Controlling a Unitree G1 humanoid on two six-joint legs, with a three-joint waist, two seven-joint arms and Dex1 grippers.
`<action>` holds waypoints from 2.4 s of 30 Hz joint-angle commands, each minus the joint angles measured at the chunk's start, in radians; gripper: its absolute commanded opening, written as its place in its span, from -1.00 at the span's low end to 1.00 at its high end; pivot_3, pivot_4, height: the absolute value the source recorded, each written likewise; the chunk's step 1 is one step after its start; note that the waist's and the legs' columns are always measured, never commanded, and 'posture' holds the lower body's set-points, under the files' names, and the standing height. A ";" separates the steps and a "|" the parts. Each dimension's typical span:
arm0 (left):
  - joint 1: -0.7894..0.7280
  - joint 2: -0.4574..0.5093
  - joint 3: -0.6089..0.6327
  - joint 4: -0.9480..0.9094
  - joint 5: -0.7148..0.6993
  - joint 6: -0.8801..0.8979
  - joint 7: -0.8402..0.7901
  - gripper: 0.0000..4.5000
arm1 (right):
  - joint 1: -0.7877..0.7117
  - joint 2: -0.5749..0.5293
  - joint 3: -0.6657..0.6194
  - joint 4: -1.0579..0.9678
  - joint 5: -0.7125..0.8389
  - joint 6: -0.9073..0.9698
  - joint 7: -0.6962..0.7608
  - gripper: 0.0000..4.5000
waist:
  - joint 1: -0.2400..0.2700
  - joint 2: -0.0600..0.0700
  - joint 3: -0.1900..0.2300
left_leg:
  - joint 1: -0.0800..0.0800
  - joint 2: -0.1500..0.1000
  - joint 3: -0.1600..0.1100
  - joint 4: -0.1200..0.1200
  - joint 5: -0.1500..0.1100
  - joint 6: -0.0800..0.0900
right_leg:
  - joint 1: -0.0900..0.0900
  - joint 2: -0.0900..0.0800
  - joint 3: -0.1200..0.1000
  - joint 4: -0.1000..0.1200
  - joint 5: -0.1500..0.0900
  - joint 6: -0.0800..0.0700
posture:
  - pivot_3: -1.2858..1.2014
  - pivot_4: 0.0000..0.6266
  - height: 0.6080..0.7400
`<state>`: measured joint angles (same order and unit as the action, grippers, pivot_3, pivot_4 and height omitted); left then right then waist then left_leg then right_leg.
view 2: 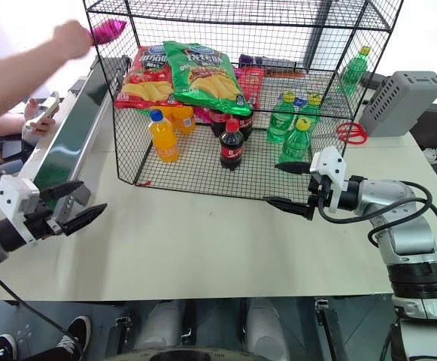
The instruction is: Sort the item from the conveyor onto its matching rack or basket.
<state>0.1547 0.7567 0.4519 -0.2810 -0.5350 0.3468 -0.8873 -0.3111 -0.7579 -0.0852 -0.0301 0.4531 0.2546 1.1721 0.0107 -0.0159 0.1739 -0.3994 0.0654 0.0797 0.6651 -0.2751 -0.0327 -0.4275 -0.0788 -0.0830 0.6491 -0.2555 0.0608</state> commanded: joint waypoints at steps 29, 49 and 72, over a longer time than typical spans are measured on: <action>0.026 0.034 0.107 0.021 -0.030 -0.016 -0.024 0.93 | -0.056 0.051 0.040 -0.008 0.008 -0.003 0.008 0.97 | -0.003 0.000 0.000 | 0.000 0.000 0.000 0.000 0.000 0.000 | 0.000 0.000 0.000 0.000 0.000 0.000 | 0.03 -0.52 1.00; 0.295 0.053 0.239 0.147 0.390 -0.629 -0.003 0.93 | -0.098 0.270 0.199 -0.165 0.075 0.138 -0.067 0.97 | -0.006 0.000 0.000 | 0.000 0.000 0.000 0.000 0.000 0.000 | -0.001 0.000 0.000 0.000 0.000 0.000 | 0.03 -0.52 1.00; 0.339 0.144 0.227 0.455 0.664 -0.967 0.254 0.93 | -0.099 0.327 0.183 -0.144 0.085 0.026 -0.041 0.97 | -0.009 0.000 -0.001 | 0.000 0.002 0.002 0.000 0.000 0.000 | -0.001 -0.001 -0.001 0.000 0.000 0.000 | 0.03 -0.52 1.00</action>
<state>0.4951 0.8840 0.6707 0.1624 0.1240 -0.6067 -0.6588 -0.4008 -0.4259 0.1128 -0.1565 0.5374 0.2966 1.1375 0.0016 -0.0162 0.1732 -0.3996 0.0670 0.0814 0.6647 -0.2756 -0.0325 -0.4288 -0.0795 -0.0840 0.6492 -0.2555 0.0604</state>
